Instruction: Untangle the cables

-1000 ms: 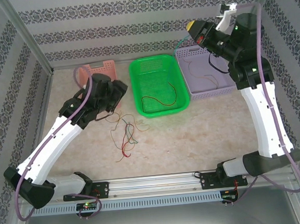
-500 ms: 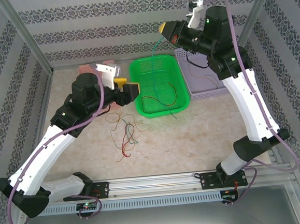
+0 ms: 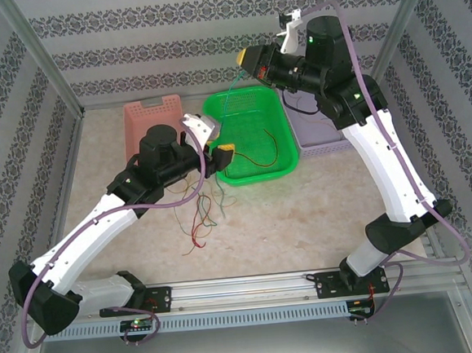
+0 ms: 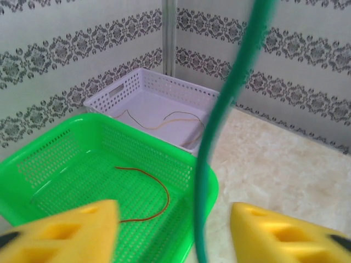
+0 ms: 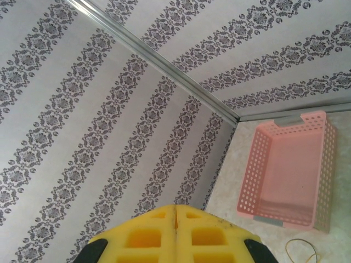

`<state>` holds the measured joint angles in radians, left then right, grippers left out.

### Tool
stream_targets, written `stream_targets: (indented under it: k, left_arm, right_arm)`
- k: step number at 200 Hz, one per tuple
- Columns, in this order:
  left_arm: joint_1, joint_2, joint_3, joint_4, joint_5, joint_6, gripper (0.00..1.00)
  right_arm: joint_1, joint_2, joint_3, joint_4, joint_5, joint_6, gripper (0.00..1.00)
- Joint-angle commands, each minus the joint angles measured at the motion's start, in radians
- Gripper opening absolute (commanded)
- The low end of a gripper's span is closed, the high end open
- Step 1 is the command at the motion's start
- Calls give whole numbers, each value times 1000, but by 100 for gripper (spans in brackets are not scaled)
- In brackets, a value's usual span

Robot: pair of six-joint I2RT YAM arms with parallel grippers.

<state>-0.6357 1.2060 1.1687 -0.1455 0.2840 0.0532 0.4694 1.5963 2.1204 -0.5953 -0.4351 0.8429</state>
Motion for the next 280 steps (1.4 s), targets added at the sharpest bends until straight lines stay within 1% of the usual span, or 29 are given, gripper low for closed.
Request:
stream_targets:
  k: [1,10,17,28,38,57,68,69,70,72,73,74,75,82,87,94,106,123,139,159,182,201,217,229,258,280]
  left_arm:
    - [-11,3,1,60,-22,14,26]
    - [-10,-3,-6,66,-30,4,13]
    - [-10,-9,-14,76,-37,-6,7]
    - [-10,-16,-24,87,-46,-21,5]
    - [-10,-20,-26,86,-48,-32,0]
    - [-11,-28,-23,87,-57,-68,0]
    - [-8,-33,-11,76,-81,-104,0]
    - [-7,-33,-8,75,-83,-108,0]
    - [-6,-33,-6,73,-84,-112,0]
    - [-5,-34,-3,69,-87,-120,0]
    - [-4,-33,0,66,-87,-122,0]
    - [-4,-33,2,63,-88,-124,0]
    - [-3,-33,5,61,-89,-128,0]
    - [7,-31,29,33,-94,-145,0]
    - [18,-28,48,7,-98,-160,0]
    - [39,-21,79,-32,-108,-182,0]
    - [86,-8,125,-94,-126,-212,0]
    - [170,25,178,-185,-153,-241,0]
    - [255,53,204,-213,-160,-279,0]
    - [338,86,232,-200,-194,-273,0]
    - [449,163,270,-165,-189,-261,0]
    - [516,246,326,-156,-237,-225,0]
    - [568,297,346,-74,-244,-225,0]
    - [594,342,390,-40,-235,-225,0]
    - [608,468,547,-82,-232,-169,0]
    - [620,532,554,-87,-230,-153,0]
  right_arm:
    - [9,4,26,18,17,18,0]
    - [8,-1,25,17,24,16,0]
    - [7,-3,24,15,25,15,0]
    - [3,-5,21,14,25,17,0]
    - [3,-7,19,13,25,17,0]
    - [-3,-7,15,7,24,11,0]
    - [-11,-8,16,-8,28,0,0]
    - [-12,-9,16,-10,29,0,2]
    - [-13,-10,16,-12,30,-3,2]
    - [-16,-11,16,-16,30,-5,8]
    - [-18,-12,16,-18,31,-5,12]
    - [-20,-13,16,-20,32,-7,12]
    - [-21,-13,16,-22,33,-7,19]
    - [-34,-24,12,-43,54,-16,38]
    - [-44,-36,2,-56,74,-23,48]
    - [-59,-62,-20,-67,105,-33,55]
    - [-91,-113,-77,-71,151,-43,62]
    - [-132,-186,-168,-67,188,-52,63]
    - [-147,-242,-249,-58,200,-63,63]
    - [-141,-295,-347,-42,185,-68,63]
    - [-127,-338,-449,-18,169,-51,63]
    - [-111,-359,-494,-3,160,-48,62]
    - [-99,-367,-508,-1,161,-52,62]
    - [-89,-368,-511,-10,163,-55,62]
    - [-89,-362,-520,-21,166,-56,61]
    - [-92,-346,-520,-20,158,-56,61]
